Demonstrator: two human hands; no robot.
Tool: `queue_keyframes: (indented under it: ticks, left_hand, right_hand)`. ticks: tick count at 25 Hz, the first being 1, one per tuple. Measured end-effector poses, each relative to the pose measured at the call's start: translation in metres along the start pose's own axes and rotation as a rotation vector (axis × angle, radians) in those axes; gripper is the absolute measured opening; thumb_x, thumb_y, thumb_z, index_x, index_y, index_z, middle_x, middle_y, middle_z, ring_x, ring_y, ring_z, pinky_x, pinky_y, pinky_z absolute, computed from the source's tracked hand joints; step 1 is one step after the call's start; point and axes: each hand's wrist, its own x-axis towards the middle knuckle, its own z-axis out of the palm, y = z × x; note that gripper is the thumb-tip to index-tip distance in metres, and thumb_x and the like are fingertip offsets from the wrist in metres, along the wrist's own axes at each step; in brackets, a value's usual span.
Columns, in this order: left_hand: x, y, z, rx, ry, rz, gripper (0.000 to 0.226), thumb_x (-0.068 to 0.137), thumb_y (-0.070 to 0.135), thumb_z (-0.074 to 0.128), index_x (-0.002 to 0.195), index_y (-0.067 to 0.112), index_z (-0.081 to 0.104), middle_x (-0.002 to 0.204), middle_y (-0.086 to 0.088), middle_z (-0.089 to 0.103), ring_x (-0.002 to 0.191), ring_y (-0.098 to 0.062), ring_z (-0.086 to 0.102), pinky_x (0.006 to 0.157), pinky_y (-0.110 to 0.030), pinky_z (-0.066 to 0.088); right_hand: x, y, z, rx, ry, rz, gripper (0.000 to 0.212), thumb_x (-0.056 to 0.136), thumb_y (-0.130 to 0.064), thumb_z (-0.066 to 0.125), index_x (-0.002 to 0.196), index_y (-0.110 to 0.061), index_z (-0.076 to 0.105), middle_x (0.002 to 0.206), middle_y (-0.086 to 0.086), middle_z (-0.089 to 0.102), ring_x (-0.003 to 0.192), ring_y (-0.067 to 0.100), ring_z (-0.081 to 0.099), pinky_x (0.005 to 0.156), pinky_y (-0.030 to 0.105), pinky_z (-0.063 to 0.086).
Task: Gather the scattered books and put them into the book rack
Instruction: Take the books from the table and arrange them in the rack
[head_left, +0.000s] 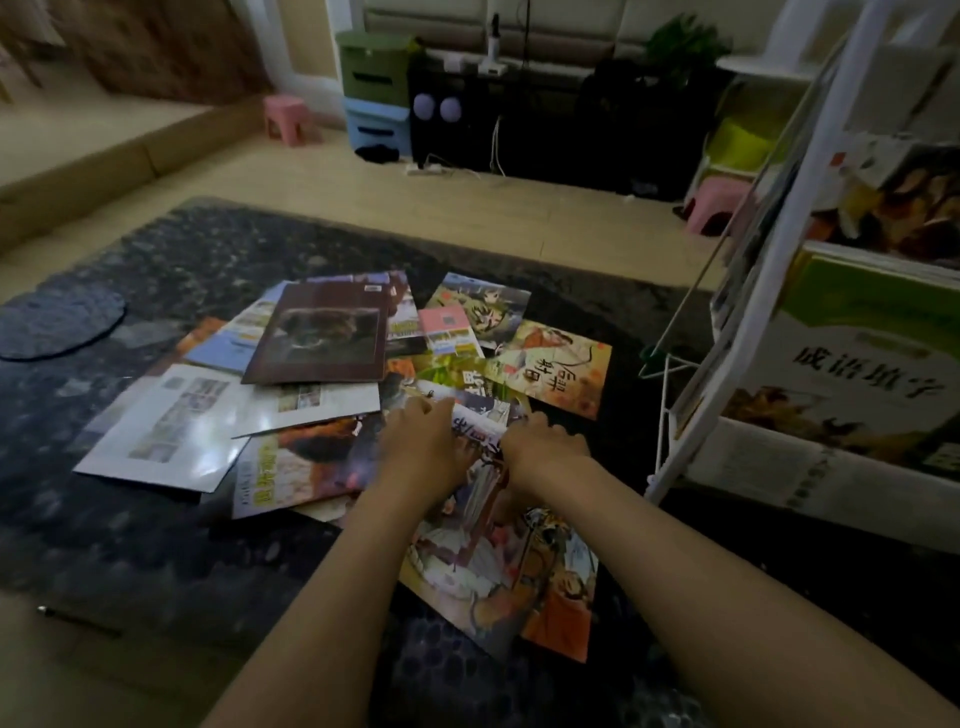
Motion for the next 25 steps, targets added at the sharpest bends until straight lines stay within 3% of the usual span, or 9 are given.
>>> queue_keyframes:
  ticks: [3, 5, 8, 11, 15, 17, 19, 22, 25]
  left_hand:
    - [0.008, -0.002, -0.010, -0.216, 0.053, -0.063, 0.033, 0.076, 0.028, 0.069, 0.108, 0.024, 0.062, 0.104, -0.007, 0.065, 0.096, -0.029, 0.062, 0.082, -0.043, 0.054]
    - [0.008, 0.002, -0.019, -0.250, 0.049, -0.085, 0.015, 0.084, 0.020, 0.063, 0.099, 0.020, 0.064, 0.102, -0.009, 0.067, 0.095, -0.031, 0.062, 0.082, -0.041, 0.053]
    - [0.009, 0.005, -0.021, -0.221, 0.088, -0.125, 0.024, 0.090, 0.018, 0.060, 0.107, 0.004, 0.068, 0.108, -0.017, 0.067, 0.101, -0.035, 0.061, 0.085, -0.040, 0.053]
    - [0.013, 0.000, -0.016, -0.257, 0.057, -0.137, 0.022, 0.086, 0.027, 0.061, 0.095, 0.009, 0.069, 0.094, -0.011, 0.067, 0.087, -0.028, 0.064, 0.077, -0.042, 0.057]
    - [0.011, 0.005, -0.019, -0.456, 0.036, -0.156, 0.017, 0.085, 0.010, 0.062, 0.098, 0.015, 0.052, 0.094, -0.005, 0.060, 0.085, -0.022, 0.060, 0.071, -0.041, 0.055]
    - [0.010, 0.007, -0.024, -0.558, 0.082, -0.171, 0.018, 0.087, 0.004, 0.059, 0.098, 0.015, 0.051, 0.092, -0.001, 0.058, 0.079, -0.013, 0.057, 0.057, -0.025, 0.050]
    - [0.010, 0.005, -0.032, -0.675, 0.171, -0.217, 0.021, 0.088, 0.004, 0.059, 0.102, 0.018, 0.051, 0.096, 0.000, 0.059, 0.082, -0.011, 0.058, 0.061, -0.022, 0.050]
    - [0.014, -0.001, -0.040, -0.995, 0.313, -0.328, 0.040, 0.088, -0.003, 0.052, 0.116, 0.025, 0.054, 0.109, -0.001, 0.065, 0.097, -0.018, 0.065, 0.081, -0.041, 0.059]
    - [0.013, 0.002, -0.045, -1.226, 0.416, -0.381, 0.041, 0.089, -0.004, 0.048, 0.106, 0.031, 0.061, 0.106, -0.002, 0.069, 0.094, -0.018, 0.069, 0.075, -0.038, 0.060]
  right_hand:
    - [0.001, -0.002, -0.003, 0.016, -0.023, 0.032, 0.110, 0.072, -0.040, 0.087, 0.152, -0.008, 0.019, 0.141, 0.020, 0.032, 0.126, 0.042, 0.038, 0.101, 0.054, 0.036]
    - [0.003, -0.003, -0.006, 0.018, -0.012, 0.042, 0.113, 0.072, -0.037, 0.087, 0.153, -0.008, 0.014, 0.142, 0.021, 0.031, 0.127, 0.043, 0.038, 0.101, 0.053, 0.036]
    - [0.007, -0.006, -0.008, 0.031, 0.023, 0.053, 0.093, 0.081, -0.028, 0.079, 0.150, -0.006, 0.020, 0.144, 0.020, 0.032, 0.129, 0.041, 0.039, 0.101, 0.050, 0.036]
    - [0.009, -0.008, -0.008, 0.046, 0.067, 0.053, 0.086, 0.082, -0.031, 0.078, 0.146, -0.006, 0.026, 0.142, 0.019, 0.036, 0.129, 0.039, 0.041, 0.101, 0.047, 0.036]
    - [0.002, 0.002, -0.002, 0.129, 0.099, 0.007, 0.104, 0.073, -0.038, 0.086, 0.149, -0.010, 0.021, 0.141, 0.018, 0.035, 0.129, 0.040, 0.040, 0.104, 0.050, 0.035]
    - [-0.003, 0.015, 0.005, 0.222, 0.121, -0.047, 0.117, 0.062, -0.048, 0.090, 0.149, -0.015, 0.018, 0.141, 0.016, 0.031, 0.130, 0.041, 0.037, 0.106, 0.053, 0.037]
    - [-0.010, 0.026, 0.012, 0.384, 0.251, -0.081, 0.108, 0.063, -0.054, 0.086, 0.144, -0.019, 0.024, 0.143, 0.014, 0.031, 0.130, 0.040, 0.038, 0.105, 0.054, 0.041]
    - [-0.012, 0.032, 0.016, 0.714, 0.453, -0.048, 0.068, 0.080, -0.041, 0.077, 0.131, -0.016, 0.040, 0.135, 0.009, 0.046, 0.116, 0.029, 0.051, 0.095, 0.045, 0.049]
    - [-0.012, 0.029, 0.010, 1.130, 0.332, 0.030, 0.035, 0.083, -0.024, 0.075, 0.112, -0.017, 0.055, 0.111, 0.008, 0.063, 0.097, 0.024, 0.063, 0.088, 0.049, 0.056]
